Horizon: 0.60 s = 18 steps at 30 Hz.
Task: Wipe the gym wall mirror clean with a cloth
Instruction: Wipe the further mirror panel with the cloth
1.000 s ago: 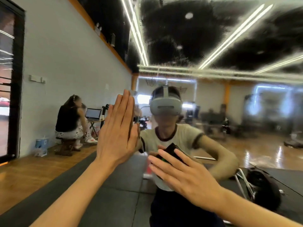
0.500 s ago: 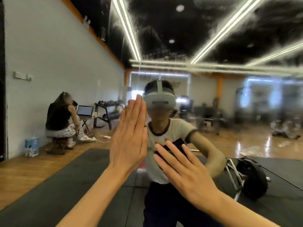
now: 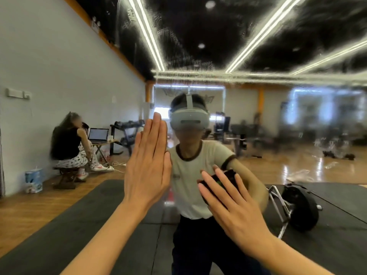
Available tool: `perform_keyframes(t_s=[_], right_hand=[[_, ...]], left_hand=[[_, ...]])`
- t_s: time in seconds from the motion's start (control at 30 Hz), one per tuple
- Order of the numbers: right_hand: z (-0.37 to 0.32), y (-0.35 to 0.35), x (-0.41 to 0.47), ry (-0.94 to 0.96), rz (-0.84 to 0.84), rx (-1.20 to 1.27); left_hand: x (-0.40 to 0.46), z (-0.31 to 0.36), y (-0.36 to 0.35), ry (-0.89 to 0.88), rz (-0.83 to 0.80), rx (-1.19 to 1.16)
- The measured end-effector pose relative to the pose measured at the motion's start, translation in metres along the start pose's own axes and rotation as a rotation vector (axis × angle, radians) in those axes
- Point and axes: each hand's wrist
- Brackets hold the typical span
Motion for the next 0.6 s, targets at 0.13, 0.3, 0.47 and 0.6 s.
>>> perform_keyframes(t_s=[0.13,0.3,0.47,0.6], right_hand=[[0.029,0.005,0.110,-0.106,0.174,0.008],[0.070,0.018,0.134,-0.117,0.243,0.049],[0.110,0.057,0.052,-0.529,0.367,0.098],[0.041,0.014,0.101,-0.452,0.396,0.071]], left_hand=[[0.000,0.000,0.000,-0.009,0.020,-0.010],[0.000,0.002,0.001,-0.003,0.024,-0.045],[-0.001,0.002,-0.001,-0.012,0.018,-0.017],[-0.001,0.000,-0.001,-0.031,0.015,-0.011]])
Point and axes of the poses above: each hand's wrist, its own x-axis towards the middle knuckle, its own y-axis out of the back of the hand, z = x × y, and after that the axes turned 11 degrees about x, right-handed
